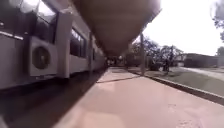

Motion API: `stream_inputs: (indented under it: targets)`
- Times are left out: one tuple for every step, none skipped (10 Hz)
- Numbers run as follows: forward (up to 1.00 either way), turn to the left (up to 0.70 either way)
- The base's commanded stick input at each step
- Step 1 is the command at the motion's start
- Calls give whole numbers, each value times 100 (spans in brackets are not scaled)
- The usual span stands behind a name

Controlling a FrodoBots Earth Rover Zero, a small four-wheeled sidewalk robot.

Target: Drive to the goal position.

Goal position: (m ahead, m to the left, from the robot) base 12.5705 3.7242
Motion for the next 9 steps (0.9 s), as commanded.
stream_inputs:
  targets:
    - [100, 0]
    - [100, 0]
    - [100, 0]
    - [100, 0]
    - [100, 0]
    - [100, 0]
    - [100, 0]
    - [100, 5]
    - [100, 21]
